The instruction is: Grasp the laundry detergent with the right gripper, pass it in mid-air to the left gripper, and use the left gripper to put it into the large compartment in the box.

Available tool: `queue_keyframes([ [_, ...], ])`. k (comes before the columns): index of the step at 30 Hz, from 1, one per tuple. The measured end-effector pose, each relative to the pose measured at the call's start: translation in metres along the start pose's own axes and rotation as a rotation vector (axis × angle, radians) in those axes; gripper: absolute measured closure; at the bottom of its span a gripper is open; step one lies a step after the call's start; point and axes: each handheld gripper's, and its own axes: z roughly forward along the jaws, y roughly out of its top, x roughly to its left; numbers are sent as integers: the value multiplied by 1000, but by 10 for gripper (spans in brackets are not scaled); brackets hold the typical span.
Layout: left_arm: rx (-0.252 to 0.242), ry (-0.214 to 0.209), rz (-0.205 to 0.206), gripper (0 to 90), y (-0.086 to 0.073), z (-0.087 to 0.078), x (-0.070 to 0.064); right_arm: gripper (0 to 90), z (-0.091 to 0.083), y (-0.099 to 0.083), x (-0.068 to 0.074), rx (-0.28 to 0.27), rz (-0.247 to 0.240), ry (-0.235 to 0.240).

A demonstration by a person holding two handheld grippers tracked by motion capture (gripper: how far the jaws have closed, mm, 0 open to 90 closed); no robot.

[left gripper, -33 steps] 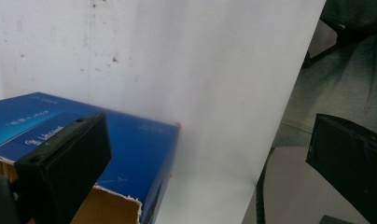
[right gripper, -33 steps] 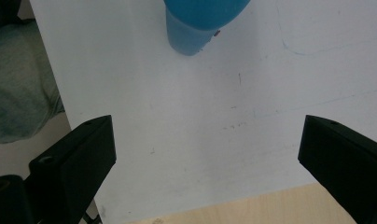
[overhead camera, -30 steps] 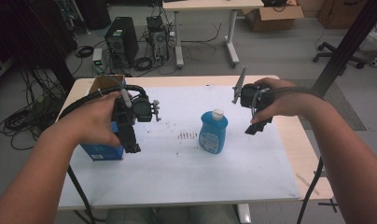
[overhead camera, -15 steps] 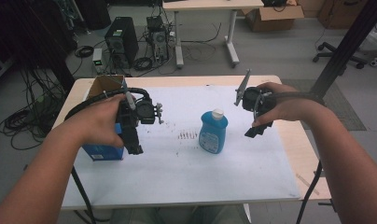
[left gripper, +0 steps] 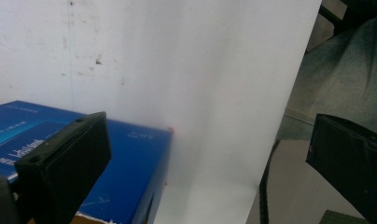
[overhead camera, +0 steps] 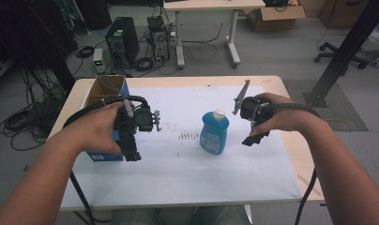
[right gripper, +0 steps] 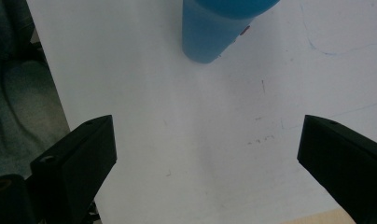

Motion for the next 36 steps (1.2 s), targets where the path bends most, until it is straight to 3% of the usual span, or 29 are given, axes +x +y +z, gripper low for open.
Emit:
queue_keyframes([
  [9,4,-3,8,2,1,4,-3,49,14,-6,5,-39,30,9],
  [20,19,-2,38,2,3,4,-10,48,31,-18,7,-141,92,-12],
  [36,17,-2,35,2,2,7,-12,47,56,-17,12,-210,126,-13],
])
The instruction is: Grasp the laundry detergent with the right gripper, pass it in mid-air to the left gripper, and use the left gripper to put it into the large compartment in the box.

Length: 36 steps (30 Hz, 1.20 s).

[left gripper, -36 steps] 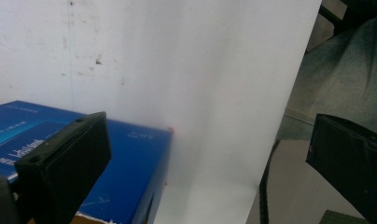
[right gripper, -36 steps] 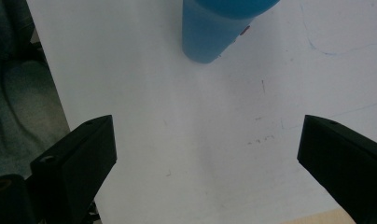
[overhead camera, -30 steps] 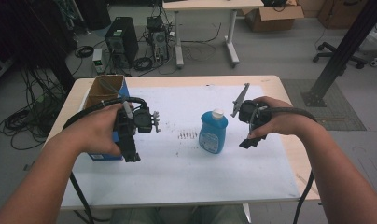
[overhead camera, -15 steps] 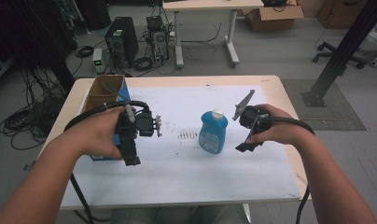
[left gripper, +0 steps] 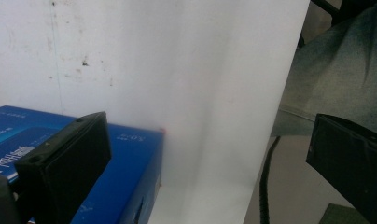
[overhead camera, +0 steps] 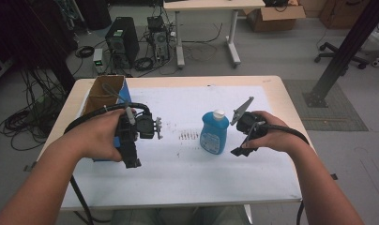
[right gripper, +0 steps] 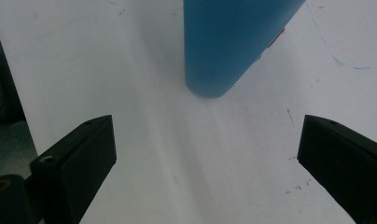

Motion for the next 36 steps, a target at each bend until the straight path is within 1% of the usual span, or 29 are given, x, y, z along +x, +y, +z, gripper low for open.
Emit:
queue_keyframes([
  [3,0,-1,0,2,0,0,0,47,5,-1,0,-18,12,4],
  [9,4,0,1,2,0,1,0,46,14,-3,-1,-35,24,5],
  [16,4,0,-1,2,0,0,1,45,18,-4,-3,-93,43,5],
  [18,3,-6,-2,2,1,0,1,45,20,-4,-3,-93,40,5],
  [20,4,-8,-2,2,0,1,1,46,22,-4,-2,-106,42,6],
  [25,12,-5,-3,2,0,1,1,45,26,-6,-2,-147,57,-11],
  [28,12,-6,-4,2,1,1,1,45,27,-8,-2,-178,66,-11],
  [31,13,-3,-2,2,0,0,1,44,29,-8,-1,-194,65,-21],
  [36,13,0,-3,2,0,-1,2,41,32,-9,1,-241,72,-38],
])
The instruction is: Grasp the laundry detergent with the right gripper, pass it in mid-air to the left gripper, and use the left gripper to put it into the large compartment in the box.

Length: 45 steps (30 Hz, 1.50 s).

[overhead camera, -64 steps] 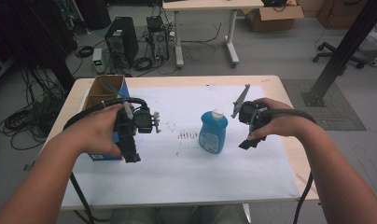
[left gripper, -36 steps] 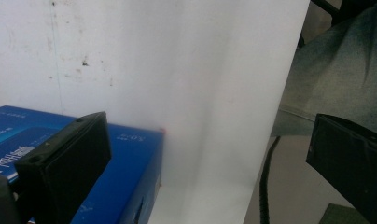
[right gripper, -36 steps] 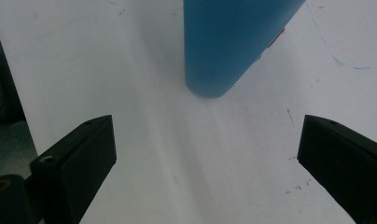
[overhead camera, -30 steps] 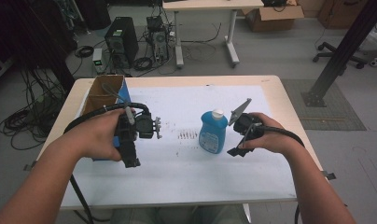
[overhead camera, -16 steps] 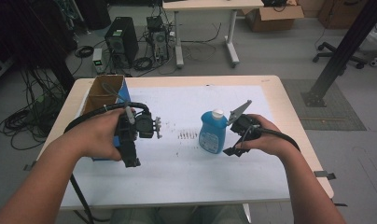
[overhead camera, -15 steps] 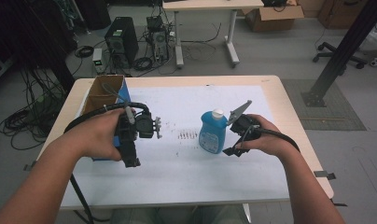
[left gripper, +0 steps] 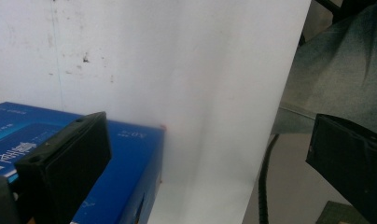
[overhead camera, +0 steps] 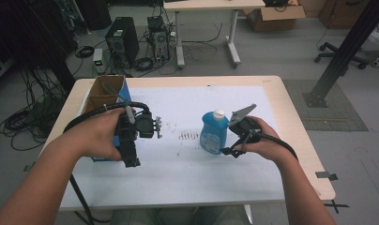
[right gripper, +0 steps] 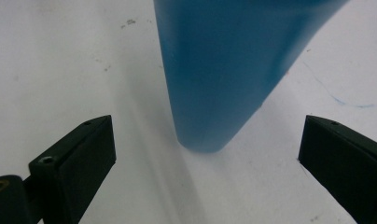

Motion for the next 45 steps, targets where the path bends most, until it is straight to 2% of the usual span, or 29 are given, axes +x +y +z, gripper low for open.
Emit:
queue_keyframes([
  [5,0,0,2,2,1,0,-1,39,4,-2,1,-29,-1,-9],
  [16,5,1,4,2,4,-2,-2,32,7,-11,-1,-100,46,-30],
  [18,10,1,0,3,4,-2,-2,31,7,-12,0,-136,53,-31],
  [28,14,2,-8,3,2,-1,-2,26,13,-8,2,-223,69,-53],
  [35,10,3,-7,2,1,0,-3,24,20,-6,4,-255,78,-59],
  [45,12,2,-7,2,-1,1,-2,17,28,-7,5,-322,116,-89],
])
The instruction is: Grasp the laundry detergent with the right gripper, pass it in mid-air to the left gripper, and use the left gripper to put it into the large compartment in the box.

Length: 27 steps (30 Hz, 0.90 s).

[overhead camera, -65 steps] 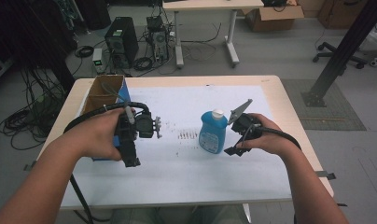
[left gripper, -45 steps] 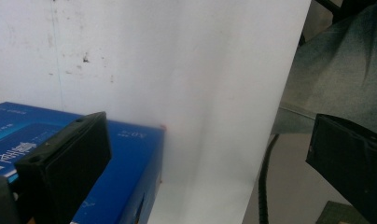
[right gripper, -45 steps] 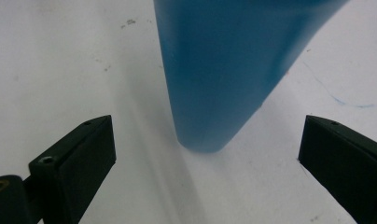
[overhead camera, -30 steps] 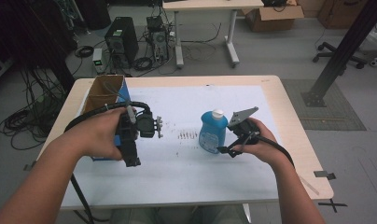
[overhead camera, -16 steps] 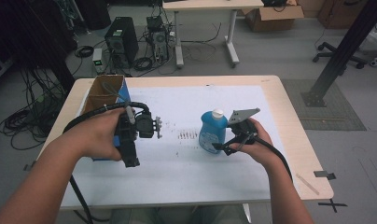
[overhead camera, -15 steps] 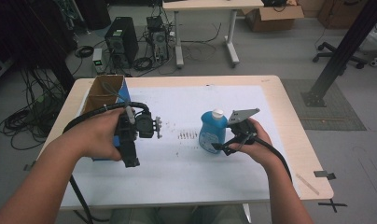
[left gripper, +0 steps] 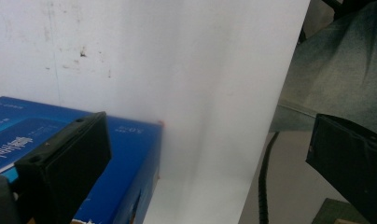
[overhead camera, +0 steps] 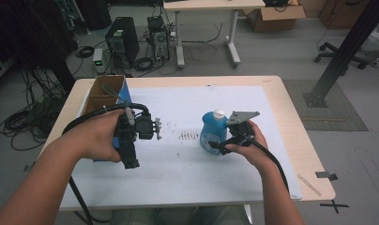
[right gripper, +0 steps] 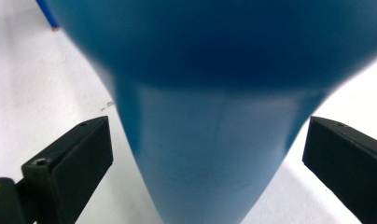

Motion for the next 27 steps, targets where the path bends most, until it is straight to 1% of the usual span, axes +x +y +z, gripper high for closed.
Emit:
queue_keyframes([
  [1,-1,0,0,2,0,0,0,17,1,-1,0,-12,1,-1],
  [6,-10,-5,0,2,0,1,0,15,3,-3,2,-30,-2,0],
  [9,-8,-10,0,2,1,3,0,14,5,-4,2,-31,-1,-9],
  [10,-9,-11,2,2,2,4,-1,13,7,-6,2,-34,6,-24],
  [11,-8,-11,2,3,2,4,-1,13,8,-6,2,-34,9,-29],
  [14,-11,-9,3,3,3,3,-2,14,10,-9,2,-38,14,-28],
  [18,-14,-7,3,3,3,3,-2,15,12,-12,2,-39,15,-37],
  [19,-14,-7,3,3,3,2,-2,14,14,-13,2,-53,17,-41],
  [24,-14,-6,2,3,2,3,-2,18,14,-16,2,-76,31,-53],
  [27,-10,-7,2,3,2,3,-2,41,14,-16,3,-91,35,-60],
])
